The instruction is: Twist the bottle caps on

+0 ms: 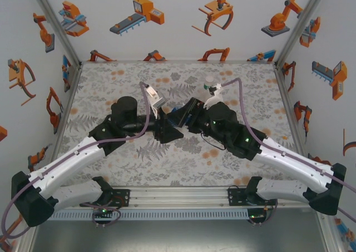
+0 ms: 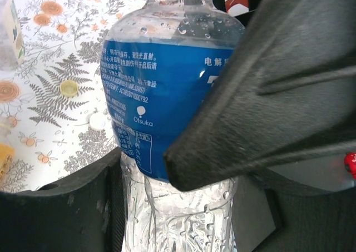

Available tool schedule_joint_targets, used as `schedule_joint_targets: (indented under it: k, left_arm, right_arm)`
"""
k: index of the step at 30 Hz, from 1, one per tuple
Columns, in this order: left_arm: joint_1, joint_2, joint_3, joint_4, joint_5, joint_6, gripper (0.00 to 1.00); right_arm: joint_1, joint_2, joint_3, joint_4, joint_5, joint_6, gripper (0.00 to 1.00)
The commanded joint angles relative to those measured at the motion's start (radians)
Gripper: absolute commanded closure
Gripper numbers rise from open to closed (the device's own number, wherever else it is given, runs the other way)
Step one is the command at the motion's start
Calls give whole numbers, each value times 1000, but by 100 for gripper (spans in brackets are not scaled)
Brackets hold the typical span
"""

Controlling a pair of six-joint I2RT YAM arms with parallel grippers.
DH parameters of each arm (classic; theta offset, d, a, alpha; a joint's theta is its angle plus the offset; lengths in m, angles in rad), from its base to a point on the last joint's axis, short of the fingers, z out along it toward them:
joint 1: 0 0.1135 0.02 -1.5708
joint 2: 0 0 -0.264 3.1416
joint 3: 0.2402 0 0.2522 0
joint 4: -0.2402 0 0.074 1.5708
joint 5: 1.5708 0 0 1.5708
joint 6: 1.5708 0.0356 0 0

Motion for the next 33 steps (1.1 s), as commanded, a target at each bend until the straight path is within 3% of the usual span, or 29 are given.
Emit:
schedule_joint_targets:
  k: [1,12,19,29,33]
  left_arm:
    - [-5,11,21,72,72,-27,57]
    - [18,16,61,-47,101,-9,35]
    - [55,14,70,-88,171,-27,33]
    - [55,33,83,-107,208,-27,40]
    - [56,46,98,-118,204,-24,38]
  right_arm:
    - [-8,-15,21,39,-24,19,40]
    - [-23,-27,35,10,-48,-47,60]
    - [-23,-40,17,74,-68,-94,66]
    - [-23,-23,26,93,-105,-96,70]
    - [-23,-1,43,92,-136,-95,71]
